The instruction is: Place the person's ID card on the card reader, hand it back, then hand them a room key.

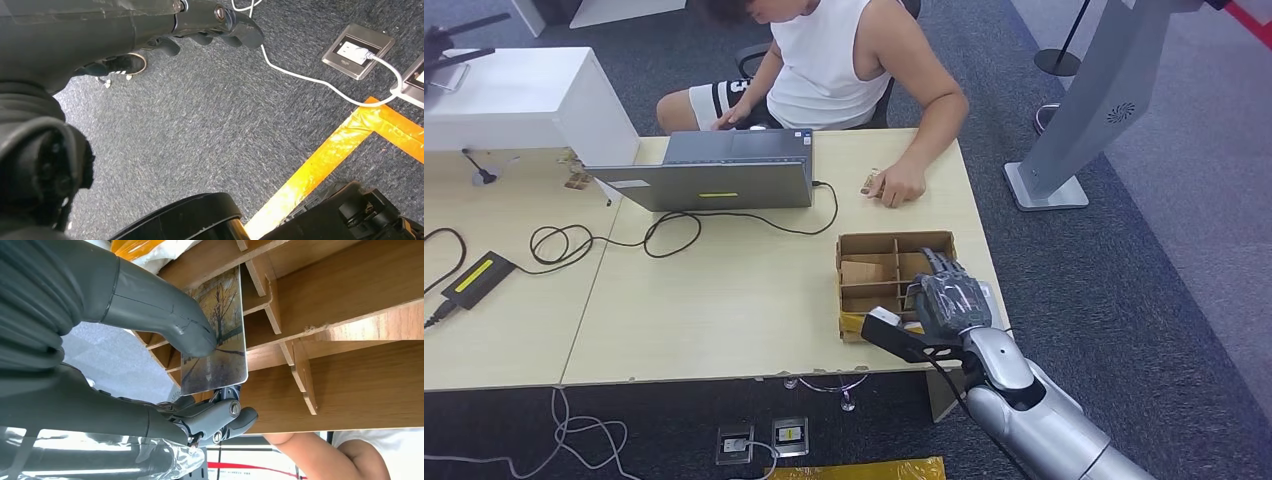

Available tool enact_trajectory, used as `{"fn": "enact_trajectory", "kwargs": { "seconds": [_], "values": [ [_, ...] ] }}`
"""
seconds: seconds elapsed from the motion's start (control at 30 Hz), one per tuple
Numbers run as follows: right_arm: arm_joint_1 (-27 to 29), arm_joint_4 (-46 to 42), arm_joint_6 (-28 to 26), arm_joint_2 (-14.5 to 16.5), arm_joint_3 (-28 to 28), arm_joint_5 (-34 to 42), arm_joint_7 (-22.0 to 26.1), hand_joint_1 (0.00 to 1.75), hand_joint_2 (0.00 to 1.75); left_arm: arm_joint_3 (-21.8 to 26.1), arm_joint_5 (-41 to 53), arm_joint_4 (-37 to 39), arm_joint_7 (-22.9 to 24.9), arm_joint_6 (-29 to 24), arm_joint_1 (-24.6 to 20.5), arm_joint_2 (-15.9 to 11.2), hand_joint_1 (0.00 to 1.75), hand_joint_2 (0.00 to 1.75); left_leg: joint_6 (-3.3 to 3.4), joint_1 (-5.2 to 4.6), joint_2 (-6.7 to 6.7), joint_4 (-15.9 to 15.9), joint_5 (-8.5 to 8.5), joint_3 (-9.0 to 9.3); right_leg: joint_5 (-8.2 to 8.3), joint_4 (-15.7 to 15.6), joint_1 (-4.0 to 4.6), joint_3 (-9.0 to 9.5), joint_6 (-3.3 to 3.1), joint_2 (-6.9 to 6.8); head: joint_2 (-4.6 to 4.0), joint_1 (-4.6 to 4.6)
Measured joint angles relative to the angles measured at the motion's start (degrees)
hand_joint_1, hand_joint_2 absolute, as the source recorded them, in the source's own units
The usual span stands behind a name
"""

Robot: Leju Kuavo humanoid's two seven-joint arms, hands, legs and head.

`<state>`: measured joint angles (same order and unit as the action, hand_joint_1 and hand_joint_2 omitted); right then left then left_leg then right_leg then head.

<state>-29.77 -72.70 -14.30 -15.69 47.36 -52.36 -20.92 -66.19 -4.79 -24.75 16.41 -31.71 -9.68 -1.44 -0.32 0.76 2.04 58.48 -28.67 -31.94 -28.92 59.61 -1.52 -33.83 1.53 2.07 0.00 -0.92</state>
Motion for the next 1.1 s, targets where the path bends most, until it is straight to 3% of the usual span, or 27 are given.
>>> {"fn": "enact_trajectory", "kwargs": {
  "seconds": [0.57,1.1],
  "values": [
    [-0.4,0.5,-1.8,-0.1,-0.2,-1.9,-0.7,1.75,1.75,0.4,1.2,0.0,0.0,0.5,0.0,0.1,0.0,0.0,0.0,0.0,0.0,0.0,0.01,0.01,0.01,0.0,0.0,0.0,0.0,0.01,0.0,0.0],
    [-6.2,-14.4,-0.1,-4.7,-5.6,-7.9,-4.1,1.75,1.75,0.4,4.3,0.0,0.0,1.9,-0.1,0.1,0.0,0.0,0.0,0.0,-0.01,0.0,0.01,0.02,0.01,0.0,0.0,0.0,0.0,0.02,0.0,-0.01]
  ]
}}
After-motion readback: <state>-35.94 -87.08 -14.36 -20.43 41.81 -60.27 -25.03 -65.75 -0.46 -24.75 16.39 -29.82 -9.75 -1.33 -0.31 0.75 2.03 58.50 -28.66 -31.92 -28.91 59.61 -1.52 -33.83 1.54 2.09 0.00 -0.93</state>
